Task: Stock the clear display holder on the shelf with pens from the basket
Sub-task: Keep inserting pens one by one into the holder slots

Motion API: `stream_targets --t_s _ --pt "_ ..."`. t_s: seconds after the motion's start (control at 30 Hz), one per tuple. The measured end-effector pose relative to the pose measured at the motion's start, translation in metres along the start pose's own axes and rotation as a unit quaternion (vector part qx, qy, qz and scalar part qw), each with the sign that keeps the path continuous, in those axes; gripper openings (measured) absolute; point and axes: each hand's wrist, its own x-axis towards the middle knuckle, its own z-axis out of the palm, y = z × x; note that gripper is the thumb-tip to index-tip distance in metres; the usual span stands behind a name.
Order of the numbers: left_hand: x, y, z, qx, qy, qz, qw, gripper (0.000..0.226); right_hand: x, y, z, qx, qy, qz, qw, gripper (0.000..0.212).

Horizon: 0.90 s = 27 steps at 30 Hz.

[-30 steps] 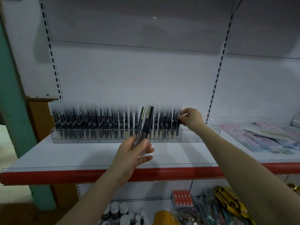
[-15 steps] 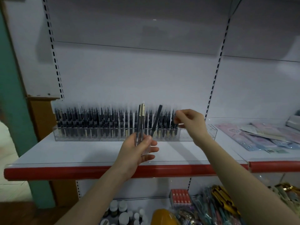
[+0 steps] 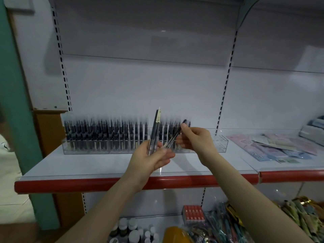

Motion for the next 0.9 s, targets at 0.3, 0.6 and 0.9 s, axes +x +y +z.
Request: stream_targets --t_s 0.3,0.6,0.9 --pt "0.007 0.002 0.009 -0.028 -0.007 -0.022 0.999 0.005 0.007 0.038 -0.013 -0.394 0.013 -0.438 0.808 0.030" --pt "0.022 -0.005 0.000 0.052 0.068 -0.052 0.995 0.014 0.040 0.027 -0.035 -0.254 0.074 -0.227 0.937 0.023" --pt "0.026 -0.020 -0.008 0.067 0.062 -0.042 0.995 0.010 0.085 0.029 -0.043 -0.219 0.127 -0.122 0.960 0.025"
